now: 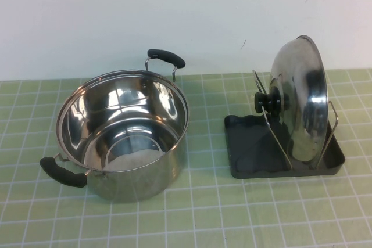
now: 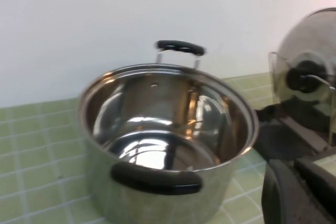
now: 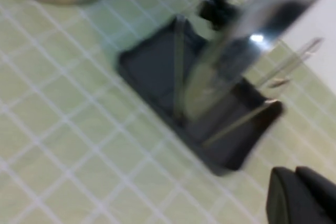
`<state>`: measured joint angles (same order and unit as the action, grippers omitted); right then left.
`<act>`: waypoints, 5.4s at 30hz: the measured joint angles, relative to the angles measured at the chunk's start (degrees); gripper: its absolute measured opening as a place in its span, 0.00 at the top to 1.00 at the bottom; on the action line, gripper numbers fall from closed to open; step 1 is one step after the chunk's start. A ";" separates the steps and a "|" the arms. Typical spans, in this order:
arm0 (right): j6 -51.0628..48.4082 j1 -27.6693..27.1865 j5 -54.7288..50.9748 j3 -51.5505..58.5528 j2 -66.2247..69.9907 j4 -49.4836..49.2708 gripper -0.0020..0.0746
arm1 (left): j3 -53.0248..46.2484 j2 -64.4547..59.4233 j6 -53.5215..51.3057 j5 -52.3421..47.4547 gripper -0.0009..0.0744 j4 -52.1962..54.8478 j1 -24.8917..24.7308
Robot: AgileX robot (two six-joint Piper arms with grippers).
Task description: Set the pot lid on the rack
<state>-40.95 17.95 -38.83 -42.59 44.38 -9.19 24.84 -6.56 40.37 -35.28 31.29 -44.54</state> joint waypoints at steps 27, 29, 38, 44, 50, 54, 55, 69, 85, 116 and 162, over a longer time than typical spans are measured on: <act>-17.10 0.00 7.17 23.62 -18.15 -31.27 0.97 | -10.51 0.58 -0.88 8.93 0.99 -0.02 0.00; -17.10 0.00 7.17 23.62 -18.15 -31.27 0.97 | -10.74 0.58 -0.88 8.93 0.99 -0.02 0.00; -17.10 0.00 7.31 23.62 -18.26 -31.36 0.97 | -12.07 2.92 -3.75 8.02 0.99 -6.68 14.19; -17.10 0.00 7.31 23.62 -18.26 -31.40 0.97 | -15.53 6.36 -18.22 11.17 0.99 -18.68 29.95; -16.44 0.00 7.31 23.62 -18.26 -31.40 0.97 | -20.72 7.26 -29.02 12.65 0.99 -27.60 39.87; -16.21 0.00 7.35 23.62 -18.26 -31.40 0.97 | -24.61 7.26 -29.35 12.77 0.99 -28.29 40.98; -16.21 0.00 7.35 23.62 -18.26 -31.40 0.97 | -24.91 7.26 -28.99 13.48 0.99 -28.43 41.11; -16.21 0.00 7.35 23.62 -18.26 -31.49 0.97 | -25.34 7.39 -29.16 15.52 0.99 -28.22 41.11; -16.08 0.00 7.35 23.62 -18.26 -31.49 0.98 | -25.34 7.39 -29.47 15.54 0.99 -28.22 41.11; -22.21 -21.27 23.20 35.38 -41.00 -25.68 0.98 | -25.34 7.39 -29.67 15.64 0.99 -28.22 41.11; 33.83 -21.60 19.54 44.04 -45.13 9.75 0.98 | -25.34 7.39 -29.67 15.64 0.99 -28.22 41.11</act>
<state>-7.12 -3.65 -19.29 1.46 -0.75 0.56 -0.50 0.83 10.70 -19.64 3.08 -3.44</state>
